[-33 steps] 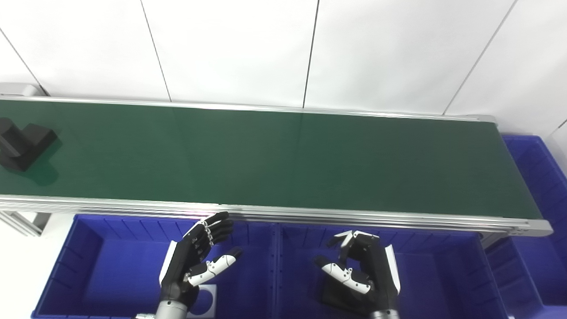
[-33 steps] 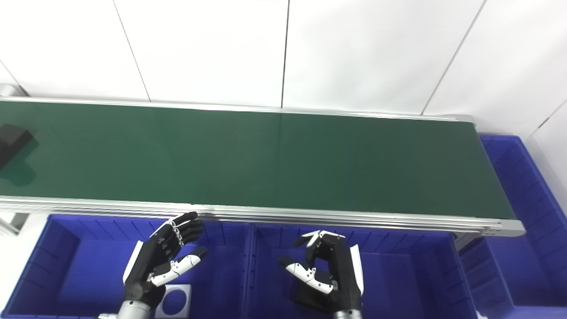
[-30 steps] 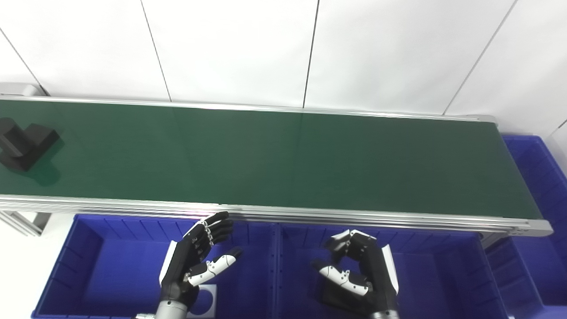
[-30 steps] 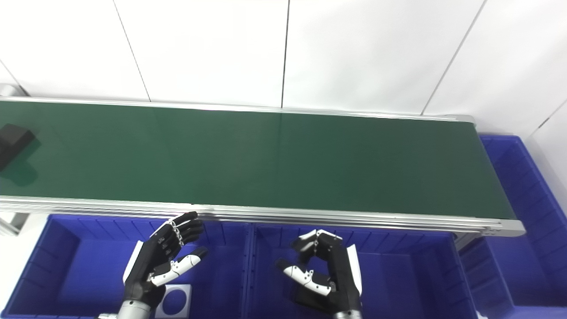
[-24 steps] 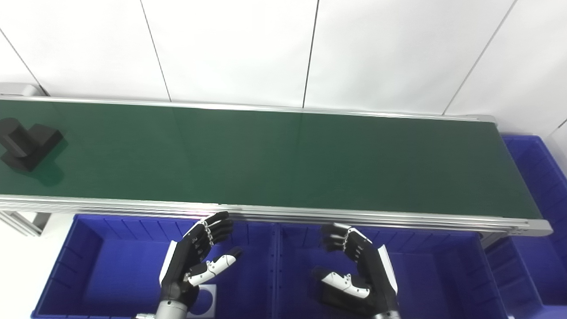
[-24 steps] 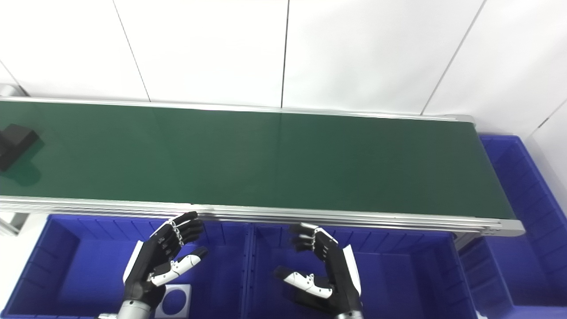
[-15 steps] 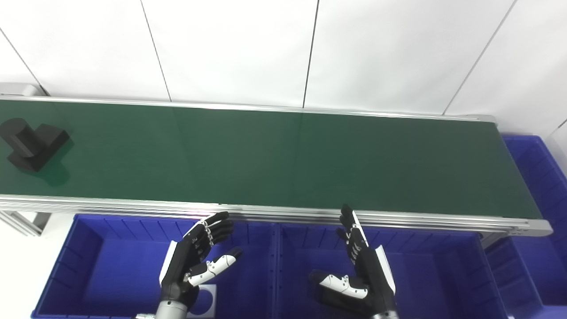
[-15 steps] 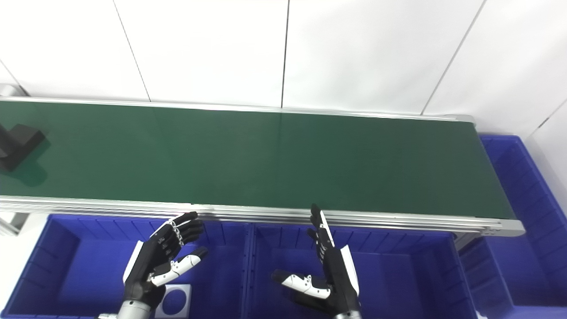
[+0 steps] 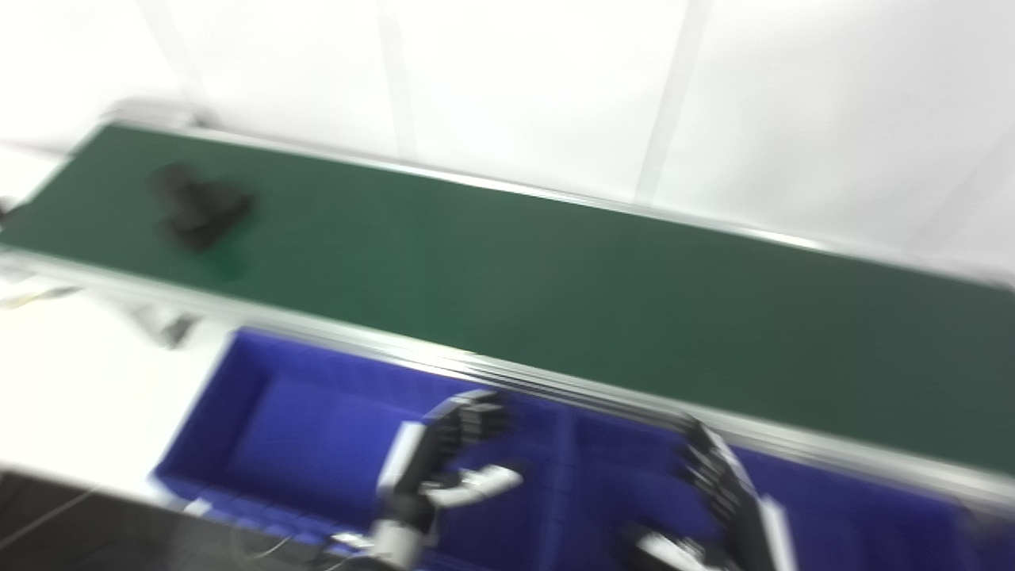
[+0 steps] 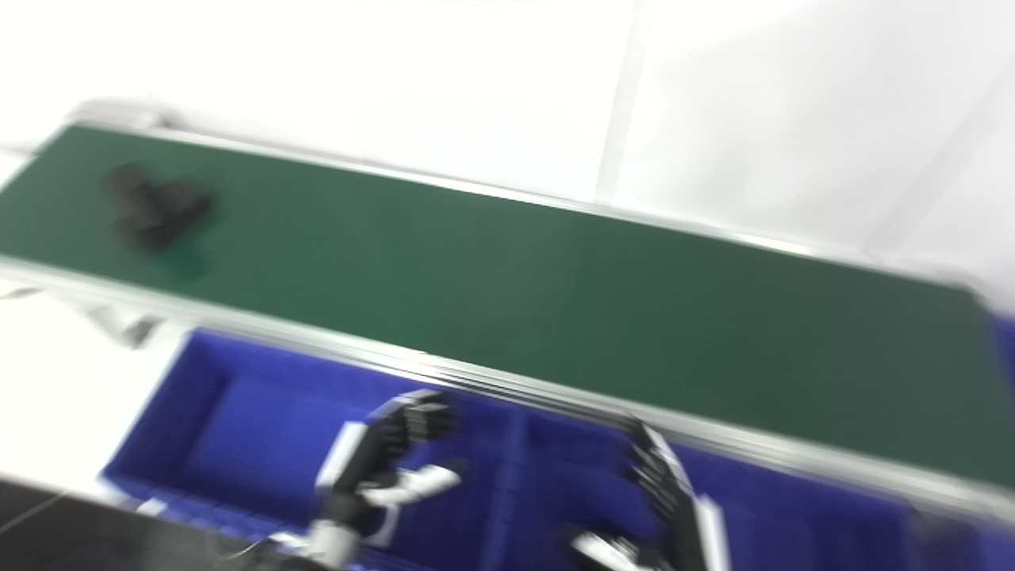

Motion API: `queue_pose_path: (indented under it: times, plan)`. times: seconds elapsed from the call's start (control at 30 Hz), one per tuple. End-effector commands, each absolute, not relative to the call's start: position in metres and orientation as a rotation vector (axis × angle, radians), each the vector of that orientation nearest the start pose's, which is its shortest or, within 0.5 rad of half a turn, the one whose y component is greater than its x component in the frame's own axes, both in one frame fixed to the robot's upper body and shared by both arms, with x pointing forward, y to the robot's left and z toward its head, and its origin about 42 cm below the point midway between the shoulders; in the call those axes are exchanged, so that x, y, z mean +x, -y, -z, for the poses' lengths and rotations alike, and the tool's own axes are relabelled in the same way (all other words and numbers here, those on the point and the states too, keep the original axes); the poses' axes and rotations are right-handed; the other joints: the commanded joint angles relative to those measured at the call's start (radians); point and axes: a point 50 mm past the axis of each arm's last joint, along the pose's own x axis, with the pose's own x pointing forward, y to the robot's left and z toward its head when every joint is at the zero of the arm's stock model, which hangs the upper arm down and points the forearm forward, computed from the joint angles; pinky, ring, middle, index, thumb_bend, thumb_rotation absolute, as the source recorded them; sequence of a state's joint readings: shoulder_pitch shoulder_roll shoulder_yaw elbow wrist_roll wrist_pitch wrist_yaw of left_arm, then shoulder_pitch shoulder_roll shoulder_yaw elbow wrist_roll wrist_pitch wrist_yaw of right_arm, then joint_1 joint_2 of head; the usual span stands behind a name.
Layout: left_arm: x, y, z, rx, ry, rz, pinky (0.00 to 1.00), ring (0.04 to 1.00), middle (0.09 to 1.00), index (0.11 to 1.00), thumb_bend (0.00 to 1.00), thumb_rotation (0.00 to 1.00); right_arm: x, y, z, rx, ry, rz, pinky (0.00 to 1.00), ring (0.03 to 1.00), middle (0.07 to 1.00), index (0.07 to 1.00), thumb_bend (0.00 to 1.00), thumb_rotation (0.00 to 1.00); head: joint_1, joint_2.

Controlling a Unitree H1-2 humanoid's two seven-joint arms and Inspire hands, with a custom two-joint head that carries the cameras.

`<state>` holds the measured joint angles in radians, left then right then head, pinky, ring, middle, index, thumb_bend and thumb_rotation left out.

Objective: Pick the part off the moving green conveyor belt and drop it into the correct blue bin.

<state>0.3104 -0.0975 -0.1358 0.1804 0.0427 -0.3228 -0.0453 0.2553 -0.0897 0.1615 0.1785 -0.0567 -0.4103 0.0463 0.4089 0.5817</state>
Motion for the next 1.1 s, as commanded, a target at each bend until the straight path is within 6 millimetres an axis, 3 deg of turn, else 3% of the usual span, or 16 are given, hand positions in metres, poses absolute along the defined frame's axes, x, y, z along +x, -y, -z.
queue_pose_path:
  times: [0.0,0.17,0.4,0.67,1.07]
  plan:
    - [0.167,-0.137,-0.012,-0.078,-0.071,0.095,0.75,0.706,0.708,0.732,0.69,0.00,0.185,0.211,-0.024,-0.075,0.054,-0.196,0.75,0.850,0.896,0.887,0.69,0.01,0.065,-0.035]
    - [0.171,-0.124,-0.002,-0.063,-0.062,0.092,0.74,0.699,0.682,0.706,0.75,0.00,0.190,0.218,-0.013,-0.047,0.017,-0.214,0.80,0.876,0.934,0.927,0.63,0.00,0.172,-0.112]
    - [0.175,-0.116,0.006,-0.057,-0.083,0.090,0.72,0.697,0.664,0.690,0.79,0.00,0.194,0.222,-0.005,-0.043,-0.013,-0.230,0.87,0.926,0.970,0.972,0.58,0.00,0.205,-0.190]
    - [0.177,-0.117,0.009,-0.060,-0.089,0.084,0.69,0.665,0.653,0.676,0.80,0.00,0.194,0.222,-0.002,-0.032,-0.022,-0.234,0.90,0.949,0.986,0.985,0.55,0.00,0.170,-0.181]
    - [0.176,-0.119,0.008,-0.053,-0.086,0.090,0.68,0.669,0.640,0.673,0.82,0.00,0.191,0.223,-0.002,-0.042,-0.024,-0.218,0.84,0.885,0.940,0.933,0.56,0.00,0.135,-0.177]
